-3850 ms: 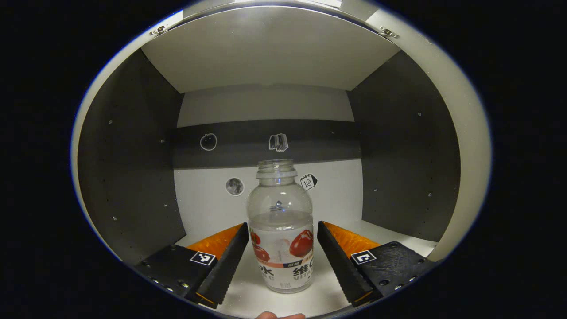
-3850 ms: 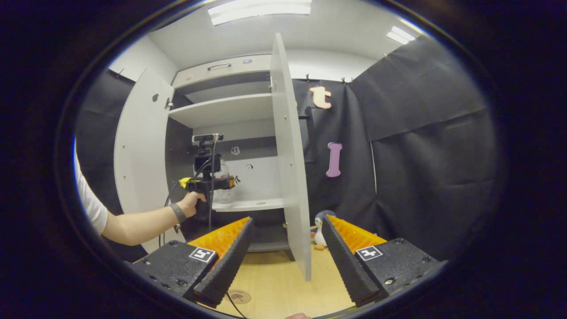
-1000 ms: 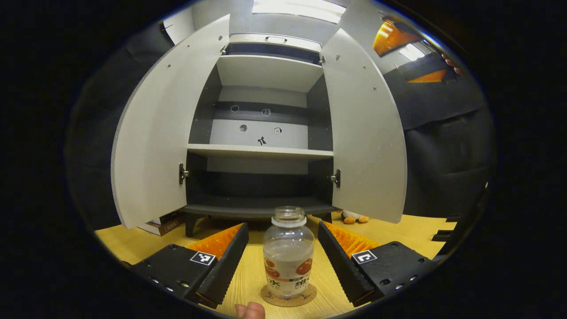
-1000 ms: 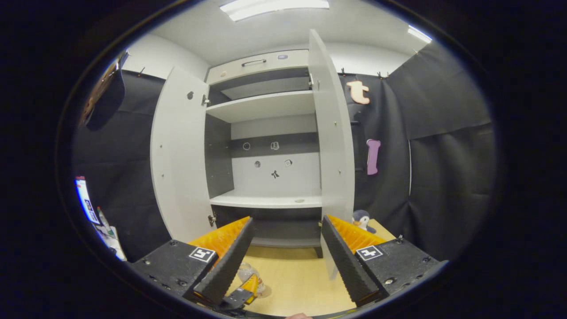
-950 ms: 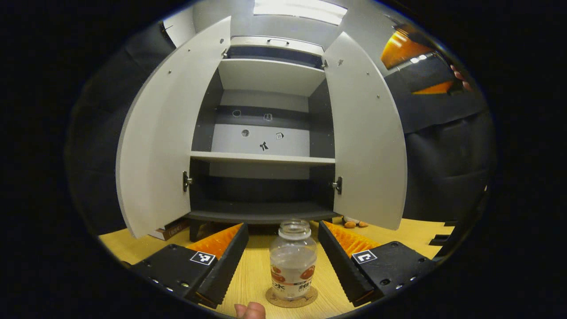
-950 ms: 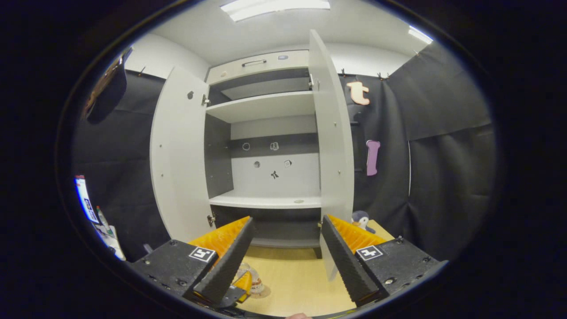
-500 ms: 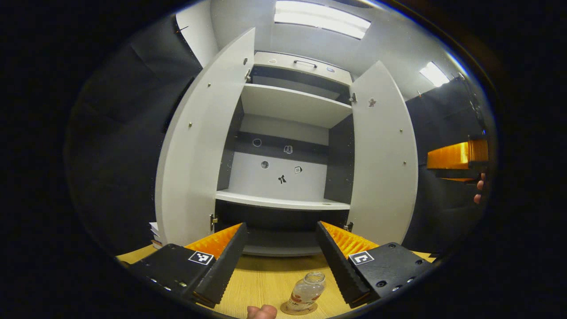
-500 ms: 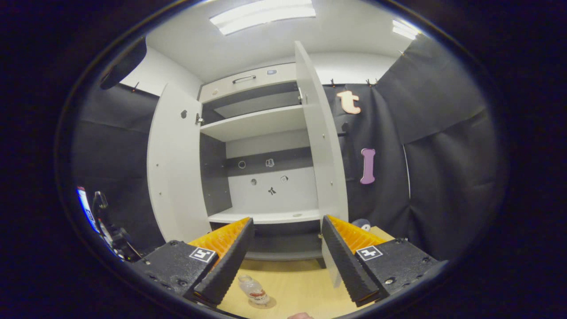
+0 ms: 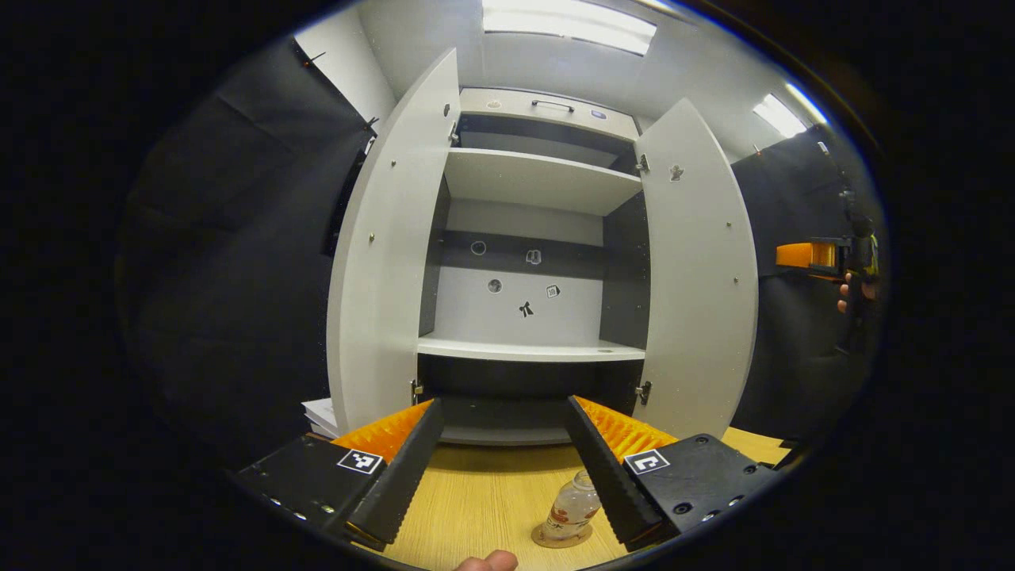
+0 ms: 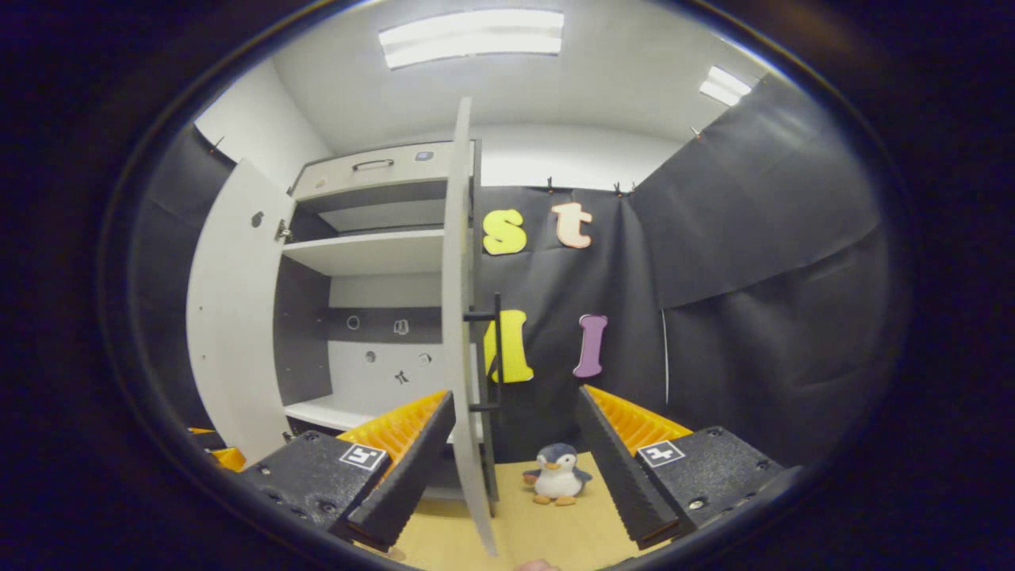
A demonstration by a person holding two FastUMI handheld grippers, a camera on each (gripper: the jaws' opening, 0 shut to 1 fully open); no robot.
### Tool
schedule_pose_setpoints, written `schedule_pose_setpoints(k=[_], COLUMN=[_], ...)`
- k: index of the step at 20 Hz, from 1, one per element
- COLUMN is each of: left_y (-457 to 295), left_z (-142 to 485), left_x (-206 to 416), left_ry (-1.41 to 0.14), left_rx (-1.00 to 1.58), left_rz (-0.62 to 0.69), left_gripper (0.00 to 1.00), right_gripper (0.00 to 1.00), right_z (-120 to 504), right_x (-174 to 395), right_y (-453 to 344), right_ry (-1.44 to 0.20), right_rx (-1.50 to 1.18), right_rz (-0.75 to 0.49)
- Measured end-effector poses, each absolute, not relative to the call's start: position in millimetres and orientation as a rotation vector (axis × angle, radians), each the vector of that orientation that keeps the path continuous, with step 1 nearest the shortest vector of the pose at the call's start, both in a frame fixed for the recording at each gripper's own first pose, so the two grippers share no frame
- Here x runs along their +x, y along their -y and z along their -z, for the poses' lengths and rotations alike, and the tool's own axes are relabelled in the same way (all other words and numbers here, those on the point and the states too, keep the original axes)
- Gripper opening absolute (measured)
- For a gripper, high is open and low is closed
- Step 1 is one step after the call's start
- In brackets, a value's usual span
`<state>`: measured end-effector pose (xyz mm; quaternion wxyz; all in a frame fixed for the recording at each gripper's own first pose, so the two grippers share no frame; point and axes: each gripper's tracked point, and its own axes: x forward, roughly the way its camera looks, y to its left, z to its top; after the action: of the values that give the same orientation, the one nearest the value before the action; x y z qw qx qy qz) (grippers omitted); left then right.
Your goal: Grasp the bottle in the cabinet with the left hand and place it on the coaster, then close the right door with the right hand and the left door with the left hand.
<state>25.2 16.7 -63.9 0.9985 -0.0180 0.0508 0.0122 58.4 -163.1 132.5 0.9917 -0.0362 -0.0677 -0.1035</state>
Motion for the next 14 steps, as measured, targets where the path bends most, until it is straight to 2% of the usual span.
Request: schedule_pose_setpoints(k=[2,3,5,6,7,8,9,10,11,12,13,14], left_y=[-11,-9,-8,-8,-8,-9,-10,-12,-15,-18,-19,-20], left_z=[59,55,53,54,56,57,58,59,59,58,58,58], left_x=[23,24,23,22,20,21,21,21,20,20,21,21], left_ry=[-0.095,-0.085,-0.077,-0.080,-0.082,-0.085,-0.085,-0.086,-0.083,-0.078,-0.075,-0.073], left_rx=[-0.047,-0.046,-0.040,-0.043,-0.050,-0.059,-0.066,-0.069,-0.068,-0.066,-0.065,-0.062], left_rz=[-0.019,-0.017,-0.024,-0.027,-0.033,-0.038,-0.041,-0.045,-0.053,-0.062,-0.067,-0.075], left_gripper=[0.95,0.99,0.95,0.94,0.99,0.95,0.95,0.95,0.99,0.95,0.95,0.95], right_gripper=[1.00,1.00,1.00,1.00,0.94,0.98,0.98,0.98,0.98,0.98,0.98,0.94], right_z=[-140,-146,-149,-154,-161,-168,-173,-179,-178,-172,-164,-169], right_x=[78,88,105,103,102,98,98,102,108,114,119,118], right_y=[179,184,184,185,190,199,206,206,203,202,198,196], right_ry=[0.125,0.127,0.120,0.139,0.168,0.187,0.205,0.220,0.216,0.185,0.146,0.169], right_rx=[-0.065,-0.056,-0.044,-0.049,-0.071,-0.109,-0.145,-0.171,-0.188,-0.194,-0.192,-0.187], right_rz=[0.233,0.235,0.209,0.202,0.222,0.266,0.298,0.302,0.295,0.291,0.283,0.290])
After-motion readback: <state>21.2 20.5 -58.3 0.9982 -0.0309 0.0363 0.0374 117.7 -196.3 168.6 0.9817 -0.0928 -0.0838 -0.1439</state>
